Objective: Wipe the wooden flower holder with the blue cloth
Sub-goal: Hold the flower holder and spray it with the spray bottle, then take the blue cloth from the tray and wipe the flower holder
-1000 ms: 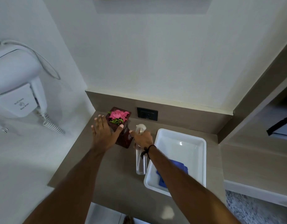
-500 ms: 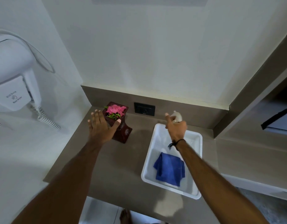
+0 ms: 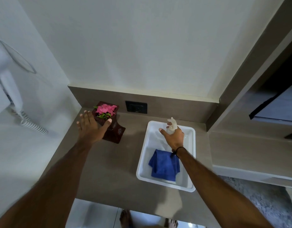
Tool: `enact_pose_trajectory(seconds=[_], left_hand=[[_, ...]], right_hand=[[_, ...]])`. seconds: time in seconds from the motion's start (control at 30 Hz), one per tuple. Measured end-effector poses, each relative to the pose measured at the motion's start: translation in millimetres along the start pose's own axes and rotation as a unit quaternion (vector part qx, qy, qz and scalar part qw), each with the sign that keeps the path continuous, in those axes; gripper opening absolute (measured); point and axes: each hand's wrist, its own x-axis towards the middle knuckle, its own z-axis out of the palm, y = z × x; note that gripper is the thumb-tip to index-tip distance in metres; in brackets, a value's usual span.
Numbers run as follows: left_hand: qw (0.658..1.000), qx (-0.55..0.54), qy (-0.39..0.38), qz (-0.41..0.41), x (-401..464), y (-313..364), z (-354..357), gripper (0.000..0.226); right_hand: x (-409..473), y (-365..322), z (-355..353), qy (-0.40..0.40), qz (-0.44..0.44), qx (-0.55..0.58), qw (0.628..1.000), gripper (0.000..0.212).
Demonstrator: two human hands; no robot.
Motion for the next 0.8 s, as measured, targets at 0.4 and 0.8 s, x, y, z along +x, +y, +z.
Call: enact_pose_trajectory(seconds=[0.4, 0.8], left_hand=[[1.000, 0.000, -0.002, 0.004, 2.7, -0.3, 1.8, 0.121], [0.999, 0.002, -0.033, -0.015, 4.0, 14.2, -19.0, 0.107]], right_hand=[[-55.6, 60.2, -14.8, -0.182, 0.012, -0.253, 0.950, 0.055], [-47.4, 17.5, 11.2, -0.195, 0.027, -0.117, 0.974, 0.041]])
